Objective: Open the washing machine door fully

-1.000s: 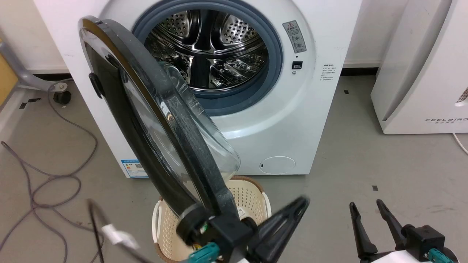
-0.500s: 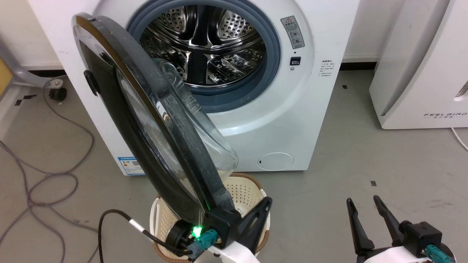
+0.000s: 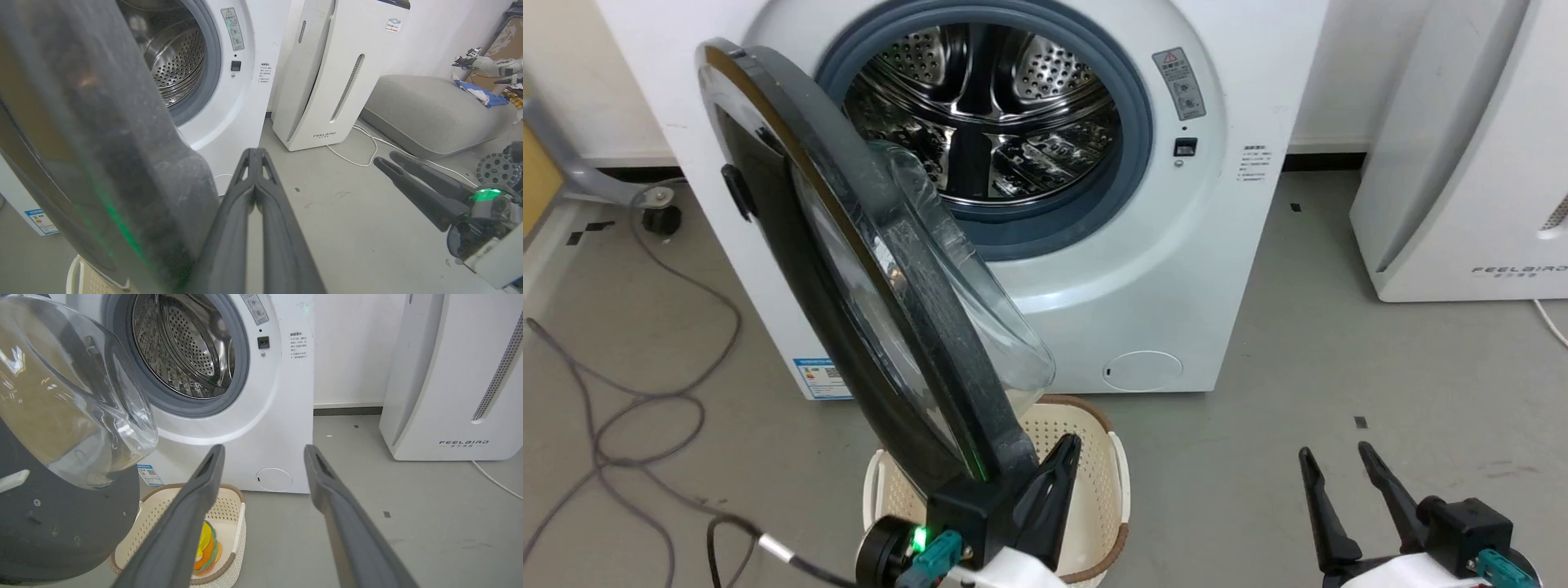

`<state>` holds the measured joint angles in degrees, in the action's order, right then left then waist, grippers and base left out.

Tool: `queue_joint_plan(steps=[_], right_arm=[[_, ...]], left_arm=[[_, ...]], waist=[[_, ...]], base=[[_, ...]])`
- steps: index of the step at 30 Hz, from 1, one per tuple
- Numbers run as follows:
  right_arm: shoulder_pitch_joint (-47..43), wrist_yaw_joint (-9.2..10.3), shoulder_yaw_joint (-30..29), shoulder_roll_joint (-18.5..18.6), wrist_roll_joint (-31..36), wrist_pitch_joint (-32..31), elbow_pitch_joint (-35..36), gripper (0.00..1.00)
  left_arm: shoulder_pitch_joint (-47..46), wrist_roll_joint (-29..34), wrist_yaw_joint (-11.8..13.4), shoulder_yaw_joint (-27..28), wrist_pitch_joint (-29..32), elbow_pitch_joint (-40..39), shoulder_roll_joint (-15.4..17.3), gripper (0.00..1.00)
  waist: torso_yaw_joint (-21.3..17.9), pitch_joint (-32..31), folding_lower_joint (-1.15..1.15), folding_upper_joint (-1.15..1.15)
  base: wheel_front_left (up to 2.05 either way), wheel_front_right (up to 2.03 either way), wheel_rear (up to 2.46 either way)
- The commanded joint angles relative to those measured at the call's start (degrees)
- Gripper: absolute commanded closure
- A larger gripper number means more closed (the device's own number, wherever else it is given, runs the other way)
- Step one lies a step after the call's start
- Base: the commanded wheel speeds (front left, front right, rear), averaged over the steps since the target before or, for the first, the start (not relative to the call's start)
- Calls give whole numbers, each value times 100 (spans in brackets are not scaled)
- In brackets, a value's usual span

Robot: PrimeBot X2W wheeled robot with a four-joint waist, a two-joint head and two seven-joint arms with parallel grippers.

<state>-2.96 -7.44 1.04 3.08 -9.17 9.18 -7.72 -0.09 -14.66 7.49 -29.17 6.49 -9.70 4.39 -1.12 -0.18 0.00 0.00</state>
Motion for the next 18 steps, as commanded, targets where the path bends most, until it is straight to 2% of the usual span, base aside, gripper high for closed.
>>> queue_joint_plan(steps=[1,18], right_arm=[[15,-5,-34,-20,-16,-3,-18,0],[-86,-5,-162,-20,124,-166,148,0]], left_arm=[[156,5,67,3,-30,-103,26,100],[719,103,560,233,-276,-488,181,100]], waist=[[54,-6,0,0],[672,-36,0,0]], base=[[0,0,0],[0,0,0]])
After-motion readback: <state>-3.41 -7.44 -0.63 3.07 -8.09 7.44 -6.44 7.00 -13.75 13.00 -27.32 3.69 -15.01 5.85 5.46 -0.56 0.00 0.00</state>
